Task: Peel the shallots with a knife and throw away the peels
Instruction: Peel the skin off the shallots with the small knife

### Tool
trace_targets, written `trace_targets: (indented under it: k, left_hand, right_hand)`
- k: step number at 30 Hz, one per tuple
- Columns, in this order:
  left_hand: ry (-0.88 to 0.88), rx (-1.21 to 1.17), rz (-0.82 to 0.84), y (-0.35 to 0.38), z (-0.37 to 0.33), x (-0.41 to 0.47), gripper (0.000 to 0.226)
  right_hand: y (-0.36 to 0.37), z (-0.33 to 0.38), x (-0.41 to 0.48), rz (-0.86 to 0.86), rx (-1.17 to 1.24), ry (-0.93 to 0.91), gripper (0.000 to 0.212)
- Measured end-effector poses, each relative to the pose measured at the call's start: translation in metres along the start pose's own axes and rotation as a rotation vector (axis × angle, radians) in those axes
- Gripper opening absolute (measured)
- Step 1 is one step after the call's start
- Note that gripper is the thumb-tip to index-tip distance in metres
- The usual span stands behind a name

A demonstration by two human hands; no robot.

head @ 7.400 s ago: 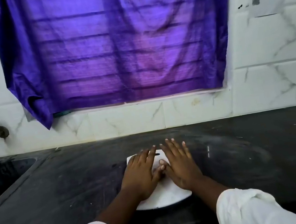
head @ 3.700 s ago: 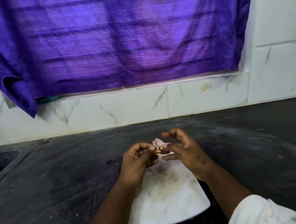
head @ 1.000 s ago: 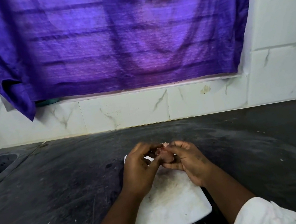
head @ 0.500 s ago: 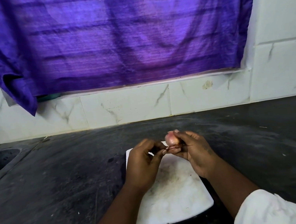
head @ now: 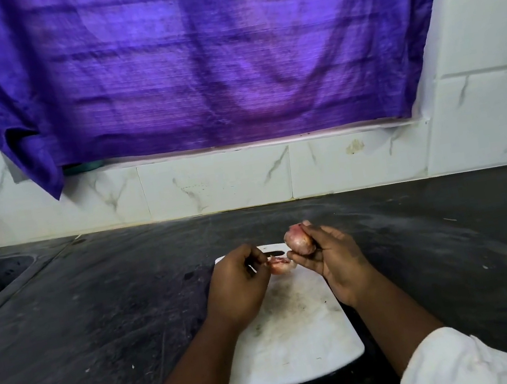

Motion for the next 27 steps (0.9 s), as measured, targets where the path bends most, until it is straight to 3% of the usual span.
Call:
trace_targets:
  k: [7,13,18,27]
  left_hand:
    - [0.009,0.089,-0.061,-0.005,-0.001,0.001,0.027]
    - [0.076,-0.082,-0.14,-0.012,-0.007,0.0,0.01]
    - [0.118,-0.108,-0.152,-0.013,-0.01,0.001,0.011]
    - [0.088,-0.153,-0.205,-0.019,-0.007,0.0,0.005]
  right_hand:
    - [0.016,-0.003,-0.007,0.145,-0.102,0.001,0.038]
    - [0.019,-0.005,-0.008,0.162,-0.152,0.0,0.024]
    - [0.027,-0.006,-0.011,0.248,-0.245,-0.03,0.009]
    - [0.031,-0.001,-0.016,0.268,-0.293,-0.084,0.027]
Point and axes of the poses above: each hand's wrist, its own x-axis towards the middle knuckle, its own y-axis out of the palm, z = x × y, the point moved 8 cm from there along x, towards the middle knuckle, and after that the axes turned 2 degrees about z, right-handed, at the moved point
